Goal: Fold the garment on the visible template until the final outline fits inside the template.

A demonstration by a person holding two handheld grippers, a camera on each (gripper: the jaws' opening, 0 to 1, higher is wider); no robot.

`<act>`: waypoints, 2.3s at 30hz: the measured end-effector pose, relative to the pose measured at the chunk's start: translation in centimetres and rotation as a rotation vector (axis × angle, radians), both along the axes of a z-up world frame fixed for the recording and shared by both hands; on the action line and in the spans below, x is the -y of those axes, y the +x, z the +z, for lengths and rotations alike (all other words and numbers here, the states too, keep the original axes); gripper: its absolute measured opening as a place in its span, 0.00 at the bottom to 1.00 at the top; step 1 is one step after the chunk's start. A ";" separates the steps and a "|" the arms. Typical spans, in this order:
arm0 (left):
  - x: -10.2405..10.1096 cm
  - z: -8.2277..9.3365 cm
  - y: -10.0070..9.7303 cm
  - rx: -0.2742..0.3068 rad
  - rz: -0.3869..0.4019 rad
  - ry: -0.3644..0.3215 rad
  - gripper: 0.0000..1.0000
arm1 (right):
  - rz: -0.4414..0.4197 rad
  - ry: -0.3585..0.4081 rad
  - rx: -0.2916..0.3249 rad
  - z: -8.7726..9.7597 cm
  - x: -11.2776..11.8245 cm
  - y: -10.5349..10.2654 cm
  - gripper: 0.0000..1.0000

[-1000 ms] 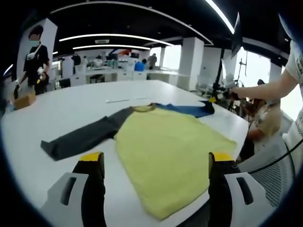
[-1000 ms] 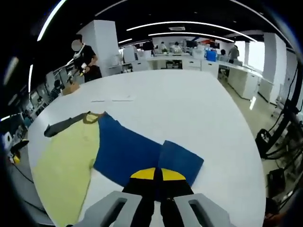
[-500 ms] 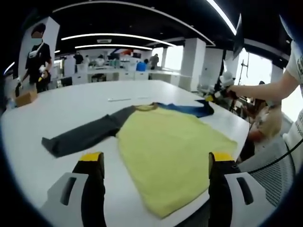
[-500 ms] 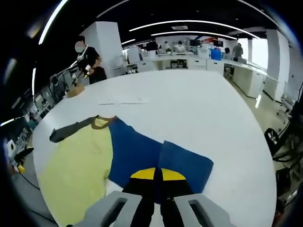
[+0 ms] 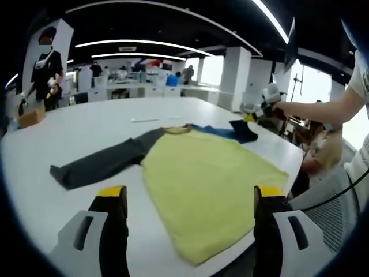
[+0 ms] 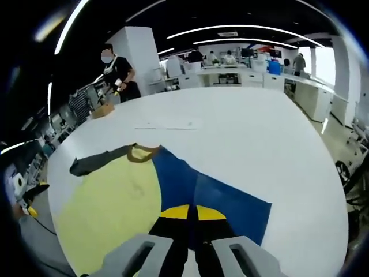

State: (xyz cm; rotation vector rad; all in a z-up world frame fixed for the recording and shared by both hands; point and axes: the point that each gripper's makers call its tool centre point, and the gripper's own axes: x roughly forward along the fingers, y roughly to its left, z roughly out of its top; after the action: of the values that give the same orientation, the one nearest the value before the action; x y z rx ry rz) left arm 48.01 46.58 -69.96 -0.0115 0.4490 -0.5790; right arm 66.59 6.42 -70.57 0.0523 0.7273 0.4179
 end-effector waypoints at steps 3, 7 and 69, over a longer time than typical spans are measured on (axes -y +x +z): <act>0.0 -0.1 -0.1 -0.004 -0.001 0.003 0.87 | 0.011 -0.008 -0.001 0.0 -0.5 0.1 0.00; 0.3 0.0 -0.2 -0.005 0.000 0.000 0.87 | 0.034 -0.019 -0.007 -0.2 -1.6 0.0 0.00; 1.2 0.2 -1.2 -0.030 0.004 0.005 0.85 | 0.226 0.082 0.007 1.2 -18.5 1.8 0.00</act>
State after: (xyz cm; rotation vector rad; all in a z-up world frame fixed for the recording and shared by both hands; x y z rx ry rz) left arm 46.84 45.38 -69.74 -0.0161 0.4797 -0.5740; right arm 68.44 24.94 -69.35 0.0458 0.7120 0.6632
